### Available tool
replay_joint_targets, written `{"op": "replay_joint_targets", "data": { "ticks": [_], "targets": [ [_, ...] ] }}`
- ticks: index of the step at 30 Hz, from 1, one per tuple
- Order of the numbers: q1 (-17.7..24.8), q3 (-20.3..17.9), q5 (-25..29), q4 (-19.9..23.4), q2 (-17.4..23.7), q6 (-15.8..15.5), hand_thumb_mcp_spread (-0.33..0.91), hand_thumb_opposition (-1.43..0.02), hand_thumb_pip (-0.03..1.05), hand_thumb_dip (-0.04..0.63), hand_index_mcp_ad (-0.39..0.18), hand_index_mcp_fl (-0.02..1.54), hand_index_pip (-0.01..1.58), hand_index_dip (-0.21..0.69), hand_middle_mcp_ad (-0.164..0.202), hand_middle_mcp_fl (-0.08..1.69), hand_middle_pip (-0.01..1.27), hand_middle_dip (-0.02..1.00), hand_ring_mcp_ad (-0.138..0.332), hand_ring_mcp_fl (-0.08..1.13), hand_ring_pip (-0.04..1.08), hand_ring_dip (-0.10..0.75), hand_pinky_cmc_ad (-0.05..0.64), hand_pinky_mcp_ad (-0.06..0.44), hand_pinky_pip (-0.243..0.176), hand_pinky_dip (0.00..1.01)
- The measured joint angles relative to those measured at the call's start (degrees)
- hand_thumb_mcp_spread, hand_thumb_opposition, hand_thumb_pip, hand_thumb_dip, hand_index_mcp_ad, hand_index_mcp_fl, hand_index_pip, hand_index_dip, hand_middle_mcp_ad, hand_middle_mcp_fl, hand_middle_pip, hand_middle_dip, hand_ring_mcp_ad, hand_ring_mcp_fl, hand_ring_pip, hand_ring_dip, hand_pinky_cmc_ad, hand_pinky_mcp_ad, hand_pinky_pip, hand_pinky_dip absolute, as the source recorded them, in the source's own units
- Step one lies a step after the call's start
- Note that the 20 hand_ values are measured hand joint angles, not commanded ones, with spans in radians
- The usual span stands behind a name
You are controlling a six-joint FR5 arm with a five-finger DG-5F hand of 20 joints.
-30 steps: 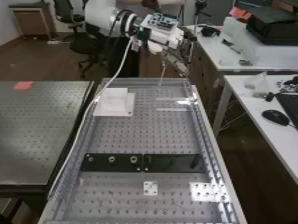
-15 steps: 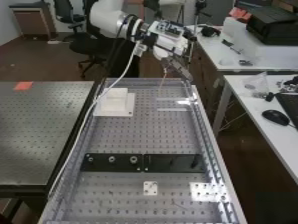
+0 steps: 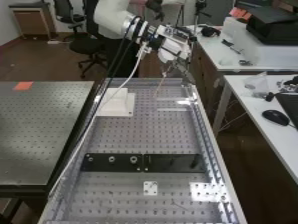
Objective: Grab the chopstick and place it in the clear container
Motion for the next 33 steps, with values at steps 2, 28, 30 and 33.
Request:
{"op": "replay_joint_targets", "data": {
  "ticks": [2, 28, 30, 33],
  "targets": [
    [-0.41, 1.01, -1.07, -0.98, -0.75, -0.68, 0.64, -1.14, 0.43, 0.291, -0.082, 1.53, 0.05, 0.401, 0.061, 1.49, 0.27, 0.51, 0.052, 0.75, 0.11, 0.372, 0.429, 0.244, 0.051, 0.18],
    [-2.92, 16.24, -2.25, -13.24, -11.61, 1.91, 0.65, -1.14, 0.43, 0.291, -0.082, 1.53, 0.05, 0.398, 0.066, 1.49, 0.27, 0.51, 0.051, 0.75, 0.11, 0.372, 0.429, 0.246, 0.051, 0.18],
    [-3.04, 16.52, -2.98, -13.03, -11.83, 1.41, 0.65, -1.14, 0.43, 0.291, -0.082, 1.53, 0.05, 0.398, 0.072, 1.49, 0.27, 0.51, 0.044, 0.75, 0.11, 0.372, 0.429, 0.244, 0.051, 0.18],
    [-3.13, 17.16, -2.52, -13.24, -12.40, 1.21, 0.65, -1.14, 0.43, 0.291, -0.082, 1.53, 0.05, 0.401, 0.072, 1.49, 0.27, 0.51, 0.045, 0.75, 0.11, 0.372, 0.429, 0.246, 0.049, 0.18]
  ]
}}
